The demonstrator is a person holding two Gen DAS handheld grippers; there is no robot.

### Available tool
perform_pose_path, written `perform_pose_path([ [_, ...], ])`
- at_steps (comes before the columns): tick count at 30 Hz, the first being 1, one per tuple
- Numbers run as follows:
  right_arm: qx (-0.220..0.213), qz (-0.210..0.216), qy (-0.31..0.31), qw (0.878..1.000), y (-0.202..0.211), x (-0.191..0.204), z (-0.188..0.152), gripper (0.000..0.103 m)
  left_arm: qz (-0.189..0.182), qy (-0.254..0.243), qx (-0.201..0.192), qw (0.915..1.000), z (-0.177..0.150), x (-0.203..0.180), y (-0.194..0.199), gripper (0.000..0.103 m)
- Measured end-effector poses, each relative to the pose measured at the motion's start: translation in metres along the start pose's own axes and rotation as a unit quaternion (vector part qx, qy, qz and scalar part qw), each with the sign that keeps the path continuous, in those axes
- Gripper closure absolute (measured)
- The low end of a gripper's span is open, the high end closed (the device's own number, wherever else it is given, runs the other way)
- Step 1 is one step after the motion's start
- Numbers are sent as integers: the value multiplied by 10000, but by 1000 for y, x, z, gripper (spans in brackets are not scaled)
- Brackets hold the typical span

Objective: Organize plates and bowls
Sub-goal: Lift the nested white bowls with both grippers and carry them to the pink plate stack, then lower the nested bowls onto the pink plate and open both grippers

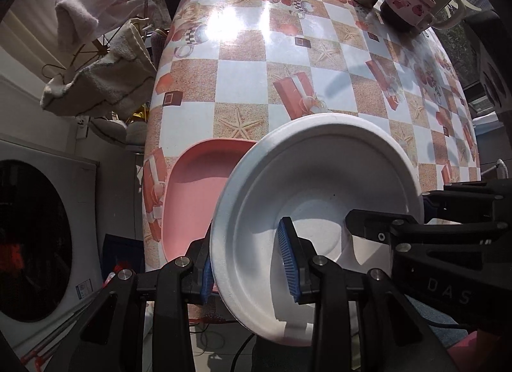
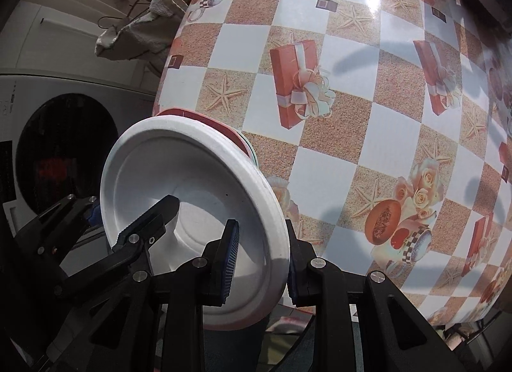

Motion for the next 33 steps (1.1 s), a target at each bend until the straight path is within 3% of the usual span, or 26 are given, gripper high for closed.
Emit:
perform_pose_path([
  [10, 124, -64, 569, 9983, -19, 41, 15, 74, 126, 465, 39, 9988, -7, 40, 2, 65],
  [33, 264, -201, 597, 9977, -34, 45, 14, 74, 122, 538, 358, 9978, -12, 51, -22, 65],
])
Point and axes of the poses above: each gripper's, at about its wrist camera, not at the fingertips, and y roughly against the way its jaws point, x to its left, z to its top, the point moved 3 cm from there along -y, roughly the way its jaws point, and after that the axes turned 5 degrees about -x, right-handed, at the moved point
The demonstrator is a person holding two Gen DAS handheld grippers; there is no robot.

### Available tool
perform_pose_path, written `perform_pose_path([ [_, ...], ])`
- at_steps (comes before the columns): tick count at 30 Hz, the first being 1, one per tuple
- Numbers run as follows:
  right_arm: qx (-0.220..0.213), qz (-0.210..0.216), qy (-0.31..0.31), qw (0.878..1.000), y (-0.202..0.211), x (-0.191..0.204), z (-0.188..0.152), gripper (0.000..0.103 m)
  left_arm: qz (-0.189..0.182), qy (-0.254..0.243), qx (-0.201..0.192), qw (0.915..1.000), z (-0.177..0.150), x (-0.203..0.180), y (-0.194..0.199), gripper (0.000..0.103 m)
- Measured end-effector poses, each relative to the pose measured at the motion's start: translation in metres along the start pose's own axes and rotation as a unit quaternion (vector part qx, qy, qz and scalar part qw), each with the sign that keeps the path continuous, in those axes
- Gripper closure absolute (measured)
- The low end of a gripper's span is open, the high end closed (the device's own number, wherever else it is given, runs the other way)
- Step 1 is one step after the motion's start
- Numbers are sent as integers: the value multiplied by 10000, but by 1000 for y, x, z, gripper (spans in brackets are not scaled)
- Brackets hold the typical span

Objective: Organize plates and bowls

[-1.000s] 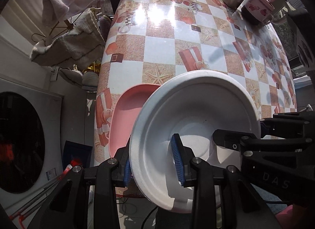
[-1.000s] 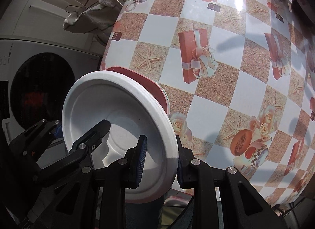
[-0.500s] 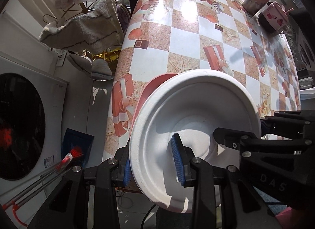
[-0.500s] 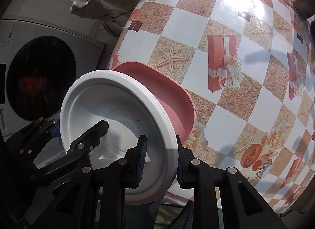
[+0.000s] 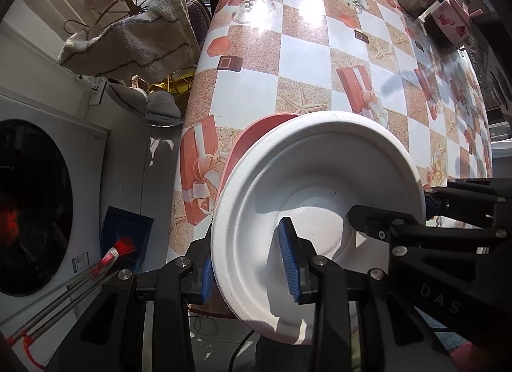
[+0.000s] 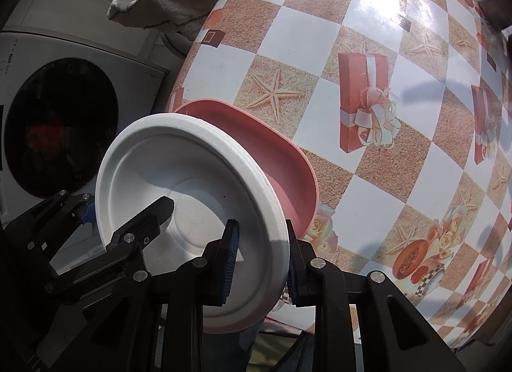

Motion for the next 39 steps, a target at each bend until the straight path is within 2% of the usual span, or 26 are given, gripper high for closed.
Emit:
perform_pose_path([
  [4, -31, -46, 46, 10000, -3, 1, 1, 74, 97, -13, -16, 10000, 0, 1, -5, 65],
  [7, -2, -113, 73, 9999, -4, -1, 1, 73, 342, -149, -91, 9993, 1, 0, -7, 57],
  [9, 4, -141, 47, 9999, -2, -4, -1, 70, 356, -79, -114, 9993, 1, 3, -6, 48],
  [10, -42, -168, 44, 9998, 1, -6, -2, 62, 365, -36, -157, 9992, 2, 5, -4, 47],
  [11, -118, -238, 50, 9996, 6, -8, -2, 48, 427, -4, -156, 9990, 3, 7, -3, 46],
  [13, -329, -348, 71, 9988, 19, -13, -2, 29, 432, 70, -165, 9989, 6, 12, 2, 44],
  [15, -559, -339, 70, 9978, 34, -18, -2, 17, 219, 142, -374, 9990, 8, 15, 14, 40],
  [17, -807, -404, 101, 9959, 50, -21, -2, 1, 177, 49, -657, 9977, 11, 15, 32, 35],
  [18, -922, -424, 138, 9947, 58, -22, -2, 1, 222, -40, -799, 9965, 11, 14, 41, 25],
  [19, -1007, -425, 170, 9939, 66, -22, -2, 1, 322, -140, -949, 9949, 12, 13, 52, 22],
  [22, -1166, -453, 212, 9919, 90, -21, -4, 1, 369, -332, -1305, 9902, 12, 8, 80, 21],
  [26, -1315, -397, 125, 9904, 121, -19, -7, 1, 215, -501, -1612, 9854, 11, 0, 117, 21],
  [28, -1291, -424, 112, 9907, 129, -15, -6, 1, -114, -579, -1783, 9822, 7, -4, 139, 21],
  [30, -1376, -337, 167, 9898, 140, -11, -10, 1, -730, -710, -2000, 9745, -1, -6, 167, 10],
  [31, -1479, -299, 224, 9883, 148, -8, -13, 1, -912, -766, -2055, 9714, -5, -6, 180, 4],
  [32, -1582, -305, 275, 9865, 154, -6, -15, 1, -852, -769, -2125, 9704, -7, -6, 189, 0],
  [34, -1759, -435, 361, 9828, 163, -2, -19, 1, -1154, -808, -2293, 9631, -12, -8, 197, 0],
  [35, -1821, -505, 392, 9812, 165, -1, -19, 1, -1335, -859, -2206, 9624, -14, -11, 197, 0],
  [36, -1862, -556, 419, 9800, 167, 1, -19, 1, -1453, -849, -2027, 9647, -16, -14, 192, 0],
  [37, -1890, -591, 469, 9791, 167, 4, -20, 1, -1351, -786, -1821, 9708, -16, -17, 184, 0],
  [39, -1899, -666, 570, 9779, 166, 9, -21, 1, -680, -948, -1487, 9820, -18, -24, 168, 0],
])
Point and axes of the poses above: each gripper's, at about its wrist camera, not at the fingertips, and y roughly against the way its jaws point, x to its left, z to its top, the point moved 3 cm from there along -y, roughly the way its jaws point, and after that the axes turned 5 degrees about -x, right-handed, at the moved point
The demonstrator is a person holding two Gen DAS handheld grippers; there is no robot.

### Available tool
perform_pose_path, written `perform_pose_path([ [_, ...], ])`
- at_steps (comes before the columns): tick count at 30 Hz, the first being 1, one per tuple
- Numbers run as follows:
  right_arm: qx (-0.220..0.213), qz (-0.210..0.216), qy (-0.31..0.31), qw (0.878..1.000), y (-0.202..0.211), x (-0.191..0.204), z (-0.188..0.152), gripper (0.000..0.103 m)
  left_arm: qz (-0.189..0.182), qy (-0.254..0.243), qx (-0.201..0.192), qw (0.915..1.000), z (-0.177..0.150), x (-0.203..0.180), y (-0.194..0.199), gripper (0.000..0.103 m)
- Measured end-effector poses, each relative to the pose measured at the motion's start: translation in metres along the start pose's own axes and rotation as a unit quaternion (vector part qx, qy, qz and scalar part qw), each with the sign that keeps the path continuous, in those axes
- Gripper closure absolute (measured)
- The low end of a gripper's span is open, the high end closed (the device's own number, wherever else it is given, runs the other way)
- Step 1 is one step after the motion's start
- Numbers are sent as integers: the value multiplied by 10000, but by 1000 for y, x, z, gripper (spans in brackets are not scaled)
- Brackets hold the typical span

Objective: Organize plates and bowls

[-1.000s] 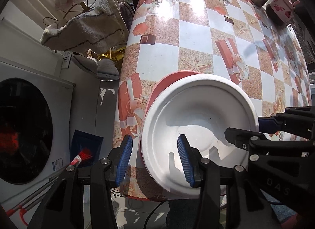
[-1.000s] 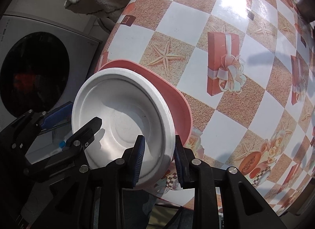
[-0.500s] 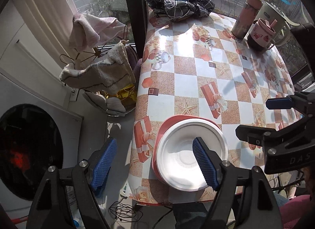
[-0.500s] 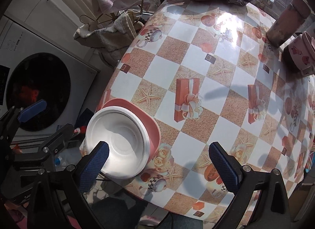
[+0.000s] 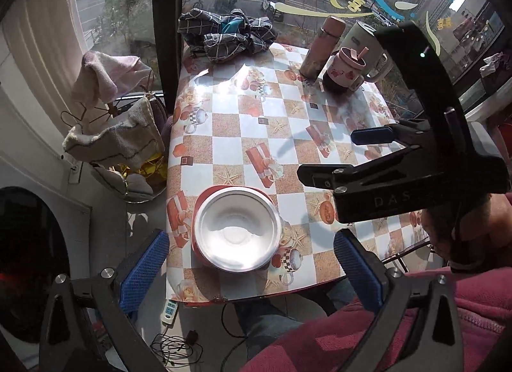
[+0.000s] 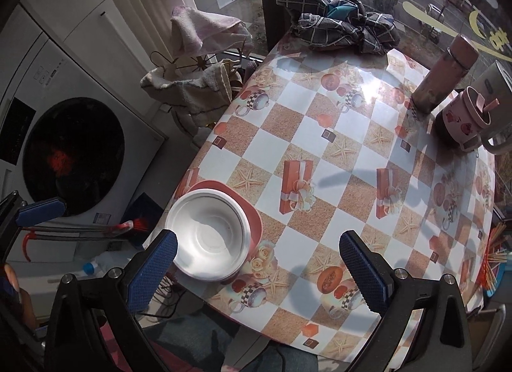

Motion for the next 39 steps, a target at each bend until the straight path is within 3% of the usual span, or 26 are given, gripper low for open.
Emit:
perform_pose_path([
  [1, 13, -16, 72, 10000, -1, 3, -1, 1, 391, -93, 204, 9990, -4, -1, -7, 0],
  [3, 72, -15, 175, 9998, -3, 7, -3, 1, 740, -187, 462, 9960, -8, -2, -17, 0],
  [13, 268, 59, 177, 9995, -10, 6, -10, 1, 1226, -431, 722, 9889, -21, -5, -22, 0],
  [39, 406, 106, 271, 9988, -14, 9, -13, 1, 1366, -579, 771, 9859, -20, -8, -18, 0],
])
Point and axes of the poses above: each gripper's, at about its wrist camera, not at the fingertips, and y roughly against the way its jaws point, x to its left, z to its top, the point moved 3 cm from there along -y, roughly the way its jaws point, and after that the axes turned 5 degrees about -x, right-handed, at the moved point
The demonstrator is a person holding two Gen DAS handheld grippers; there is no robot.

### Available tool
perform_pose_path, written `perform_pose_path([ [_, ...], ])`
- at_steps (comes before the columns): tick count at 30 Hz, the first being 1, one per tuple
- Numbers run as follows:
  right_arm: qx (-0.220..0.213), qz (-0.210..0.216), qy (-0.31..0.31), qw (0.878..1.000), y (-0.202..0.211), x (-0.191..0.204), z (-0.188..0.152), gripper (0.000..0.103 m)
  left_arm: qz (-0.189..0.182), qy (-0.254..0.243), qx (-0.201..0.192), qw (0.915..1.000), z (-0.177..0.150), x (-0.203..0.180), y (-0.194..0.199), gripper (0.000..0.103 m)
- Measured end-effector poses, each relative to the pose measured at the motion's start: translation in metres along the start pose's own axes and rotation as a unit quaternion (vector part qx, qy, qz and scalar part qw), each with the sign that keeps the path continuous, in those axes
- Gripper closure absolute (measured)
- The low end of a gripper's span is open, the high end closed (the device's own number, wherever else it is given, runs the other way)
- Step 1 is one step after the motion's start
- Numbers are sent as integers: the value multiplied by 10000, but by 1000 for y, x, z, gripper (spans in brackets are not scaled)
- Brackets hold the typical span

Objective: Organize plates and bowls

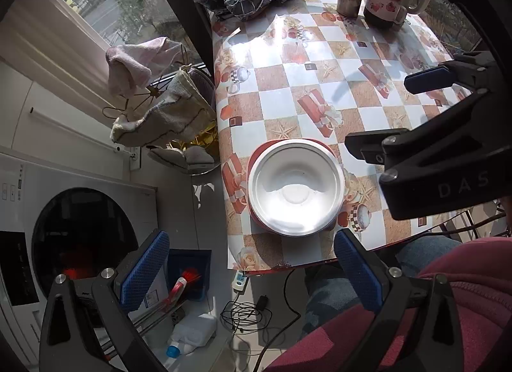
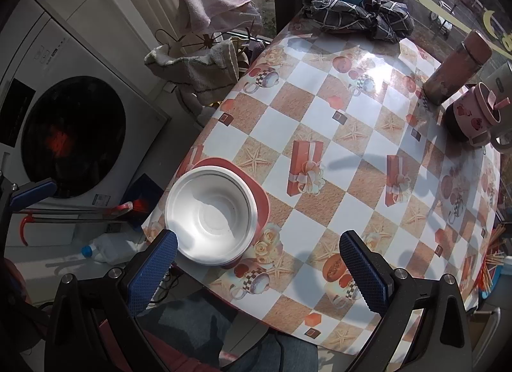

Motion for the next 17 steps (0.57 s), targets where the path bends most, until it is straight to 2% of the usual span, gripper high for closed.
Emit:
perform_pose_path([
  [10, 53, 35, 65, 10000, -4, 1, 0, 1, -20, -231, 136, 9996, 5, 0, -9, 0],
  [17, 154, 204, 118, 9996, -12, 3, 0, 1, -150, -135, 127, 9997, 9, 4, -10, 0],
])
Point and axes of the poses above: each gripper's, at about its wrist camera, not at the fingertips, and y roughly against the way its jaws point, x to its left, z to its top, the point moved 3 cm from there along -y, roughly the way its jaws point, and after that the axes turned 5 degrees about -x, right-handed, at the moved point
